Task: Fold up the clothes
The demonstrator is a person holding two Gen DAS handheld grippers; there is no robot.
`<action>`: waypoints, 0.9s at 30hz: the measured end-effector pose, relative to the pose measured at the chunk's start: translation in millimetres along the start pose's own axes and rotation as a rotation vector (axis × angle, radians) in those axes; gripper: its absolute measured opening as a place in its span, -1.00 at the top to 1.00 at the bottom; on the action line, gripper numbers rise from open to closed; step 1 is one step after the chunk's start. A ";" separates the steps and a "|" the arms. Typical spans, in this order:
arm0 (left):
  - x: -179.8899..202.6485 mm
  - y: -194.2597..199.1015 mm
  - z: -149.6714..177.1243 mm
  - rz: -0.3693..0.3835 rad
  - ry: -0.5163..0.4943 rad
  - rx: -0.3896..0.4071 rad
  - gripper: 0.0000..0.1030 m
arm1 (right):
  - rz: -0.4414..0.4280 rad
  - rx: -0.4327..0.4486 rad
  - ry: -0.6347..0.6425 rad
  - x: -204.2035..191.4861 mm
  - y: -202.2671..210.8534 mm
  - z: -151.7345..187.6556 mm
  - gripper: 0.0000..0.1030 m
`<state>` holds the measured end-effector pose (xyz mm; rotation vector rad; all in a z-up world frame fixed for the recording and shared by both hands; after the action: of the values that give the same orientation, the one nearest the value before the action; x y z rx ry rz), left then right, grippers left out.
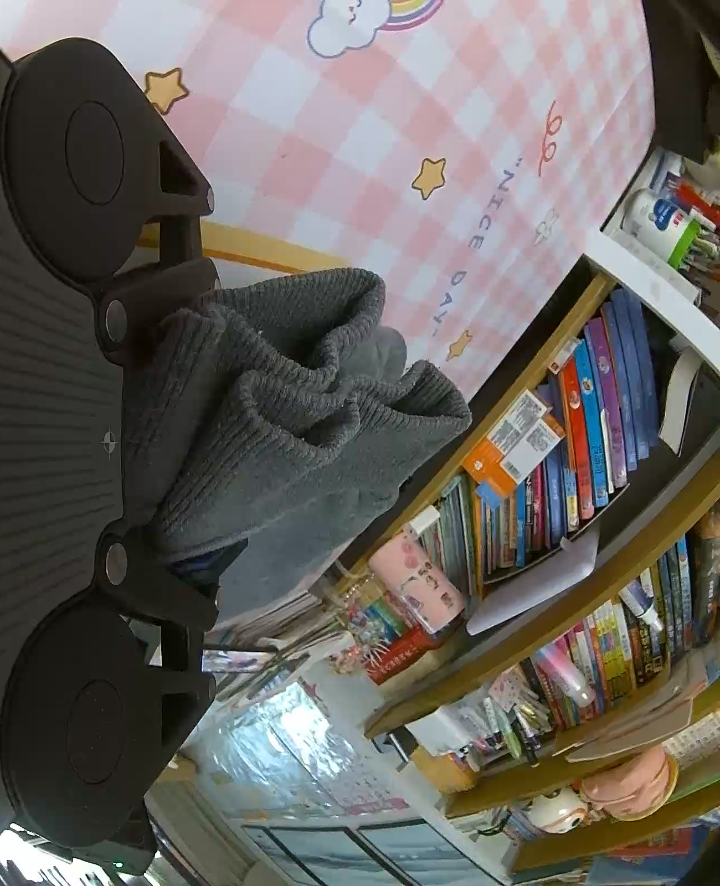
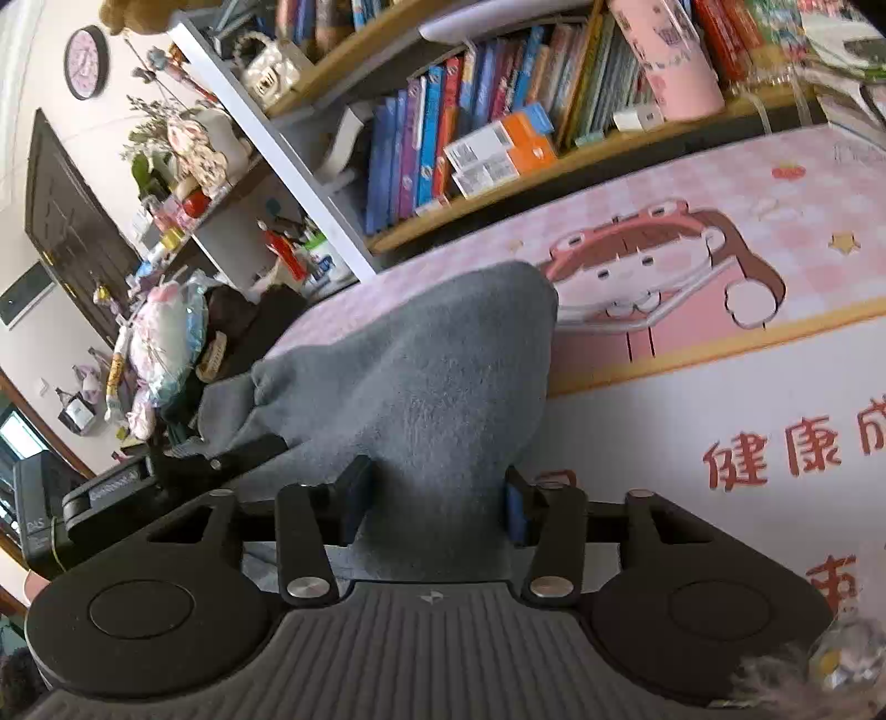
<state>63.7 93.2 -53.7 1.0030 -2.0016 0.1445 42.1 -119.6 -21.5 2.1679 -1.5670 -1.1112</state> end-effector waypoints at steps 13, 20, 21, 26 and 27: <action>-3.2 -8.2 6.0 0.018 0.003 0.011 -0.49 | -0.091 -0.121 -0.100 14.7 -13.6 8.8 0.04; 15.6 -6.7 2.4 0.033 -0.083 0.023 -0.25 | -0.093 -0.042 -0.010 6.4 0.3 -1.0 0.25; 15.9 -7.0 0.9 0.041 -0.081 0.024 -0.25 | -0.092 -0.035 0.000 5.0 1.3 -2.7 0.25; 11.8 -10.8 -10.7 0.074 -0.053 0.028 -0.25 | -0.092 -0.003 0.046 -1.9 1.7 -14.4 0.25; 11.4 -11.8 -13.2 0.077 -0.053 0.028 -0.25 | -0.092 0.001 0.053 -3.2 0.6 -17.3 0.25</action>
<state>77.1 84.3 -40.1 0.9565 -2.0929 0.1894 53.3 -120.9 -7.9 2.2712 -1.4594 -1.0696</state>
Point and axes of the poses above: each gripper's, at about its wrist camera, not at the fingertips, and y roughly against the way its jaws point, x to its right, z to its underside, the point moved 9 cm from there along -y, roughly the way its jaws point, and after that the axes turned 13 degrees about z, right-handed, at the moved point
